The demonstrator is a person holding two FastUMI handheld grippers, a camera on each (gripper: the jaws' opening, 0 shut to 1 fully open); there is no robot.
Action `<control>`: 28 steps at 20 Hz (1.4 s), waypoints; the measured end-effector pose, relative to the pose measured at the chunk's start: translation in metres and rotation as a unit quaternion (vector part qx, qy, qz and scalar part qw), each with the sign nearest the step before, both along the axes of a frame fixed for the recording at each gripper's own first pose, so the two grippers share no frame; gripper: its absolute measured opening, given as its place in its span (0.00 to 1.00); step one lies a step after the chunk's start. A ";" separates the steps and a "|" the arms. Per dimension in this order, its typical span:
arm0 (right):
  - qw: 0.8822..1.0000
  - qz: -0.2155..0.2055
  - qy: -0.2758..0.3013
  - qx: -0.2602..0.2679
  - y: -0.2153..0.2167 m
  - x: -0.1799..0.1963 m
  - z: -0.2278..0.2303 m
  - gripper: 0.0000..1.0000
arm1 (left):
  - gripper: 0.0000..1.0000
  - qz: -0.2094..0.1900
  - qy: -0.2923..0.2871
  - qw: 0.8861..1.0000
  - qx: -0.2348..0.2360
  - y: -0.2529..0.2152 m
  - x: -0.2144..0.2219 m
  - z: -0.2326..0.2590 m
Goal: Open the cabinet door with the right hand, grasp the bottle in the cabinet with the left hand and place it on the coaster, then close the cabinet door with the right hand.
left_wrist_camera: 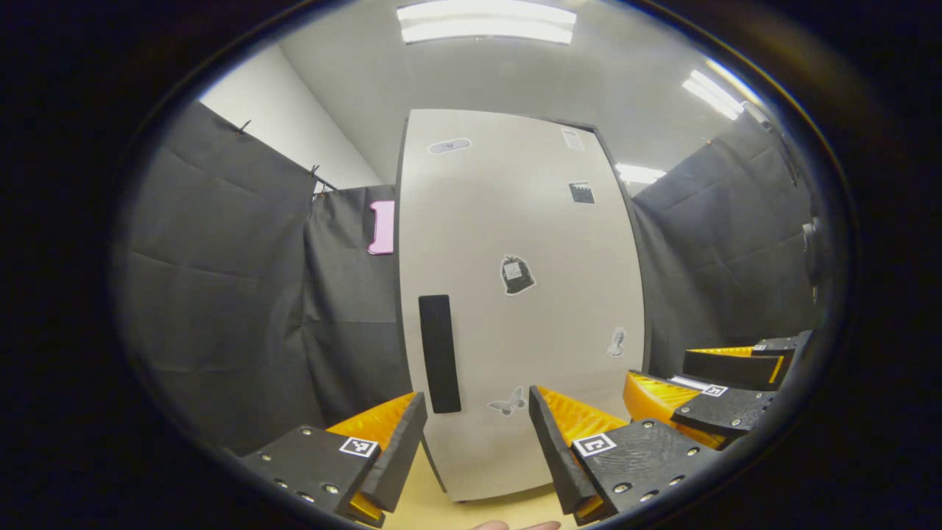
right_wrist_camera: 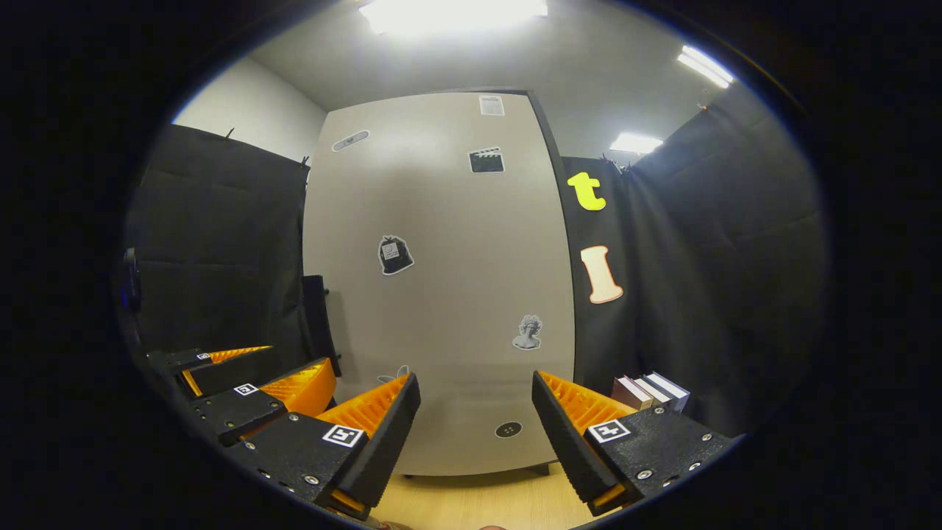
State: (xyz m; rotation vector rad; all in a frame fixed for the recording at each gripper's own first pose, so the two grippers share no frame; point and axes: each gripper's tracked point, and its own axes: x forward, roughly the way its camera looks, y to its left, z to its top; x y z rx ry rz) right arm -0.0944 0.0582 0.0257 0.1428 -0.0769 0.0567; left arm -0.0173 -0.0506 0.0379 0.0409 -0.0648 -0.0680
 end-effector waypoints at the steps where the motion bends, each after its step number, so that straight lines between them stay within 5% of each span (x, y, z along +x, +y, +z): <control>1: 1.000 0.000 0.002 0.001 0.000 0.000 -0.001 0.95 | 0.80 0.001 0.001 1.000 -0.002 -0.001 -0.002 -0.001; 10: 1.000 0.001 0.005 0.004 -0.002 -0.003 -0.004 0.95 | 0.84 -0.018 -0.003 1.000 0.001 -0.010 -0.005 0.001; 13: 1.000 0.002 0.005 0.004 -0.002 -0.003 -0.004 0.95 | 0.76 -0.018 0.002 1.000 -0.001 -0.011 -0.005 -0.001; 16: 1.000 0.003 0.003 0.004 -0.002 -0.004 -0.002 0.95 | 0.84 -0.018 -0.003 1.000 0.000 -0.010 -0.008 0.003; 22: 1.000 0.006 0.001 -0.003 0.000 -0.006 0.000 0.95 | 0.85 -0.025 -0.006 1.000 -0.002 -0.010 -0.013 0.004; 28: 1.000 0.007 -0.006 -0.010 0.001 -0.008 0.003 0.95 | 0.80 -0.028 -0.010 1.000 -0.004 -0.009 -0.017 0.009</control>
